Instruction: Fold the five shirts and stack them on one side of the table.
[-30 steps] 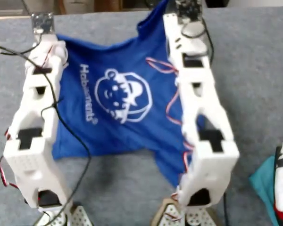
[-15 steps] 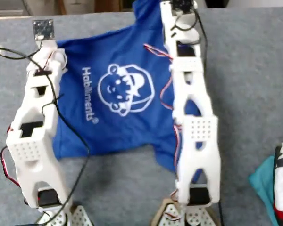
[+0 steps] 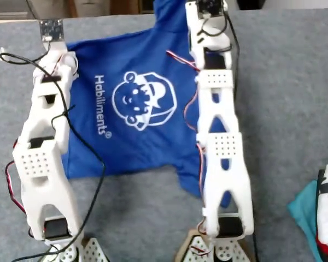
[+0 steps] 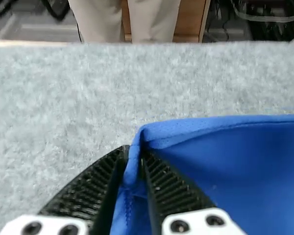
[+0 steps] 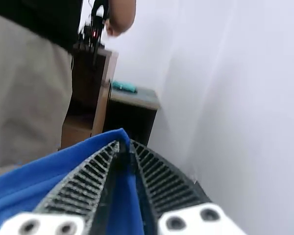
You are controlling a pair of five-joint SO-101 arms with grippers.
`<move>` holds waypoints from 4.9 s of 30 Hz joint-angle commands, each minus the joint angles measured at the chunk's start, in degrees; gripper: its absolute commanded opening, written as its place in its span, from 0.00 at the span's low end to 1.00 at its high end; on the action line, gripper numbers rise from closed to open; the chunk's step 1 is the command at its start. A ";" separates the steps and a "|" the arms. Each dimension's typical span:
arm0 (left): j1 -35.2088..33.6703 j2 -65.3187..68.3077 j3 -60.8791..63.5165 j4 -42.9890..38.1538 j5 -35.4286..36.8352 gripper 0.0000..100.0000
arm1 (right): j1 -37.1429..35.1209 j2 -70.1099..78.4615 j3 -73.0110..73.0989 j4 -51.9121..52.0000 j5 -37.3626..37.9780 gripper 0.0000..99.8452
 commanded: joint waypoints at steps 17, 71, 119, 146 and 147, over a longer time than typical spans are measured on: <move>1.85 -0.66 -32.97 50.90 4.66 0.02 | 0.84 -10.33 -10.33 44.13 0.18 0.01; 4.48 -10.77 -11.43 73.76 -5.89 0.02 | 4.62 -53.58 35.65 94.86 -2.29 0.00; -0.79 -50.15 49.58 58.55 -16.35 0.02 | 23.08 -104.04 126.46 67.52 -0.62 0.00; -2.02 -50.42 50.99 63.21 -22.24 0.02 | 24.84 -113.80 132.18 68.75 -0.18 0.00; -2.02 -50.33 50.99 62.59 -22.15 0.02 | 24.13 -114.59 133.41 68.66 -0.18 0.00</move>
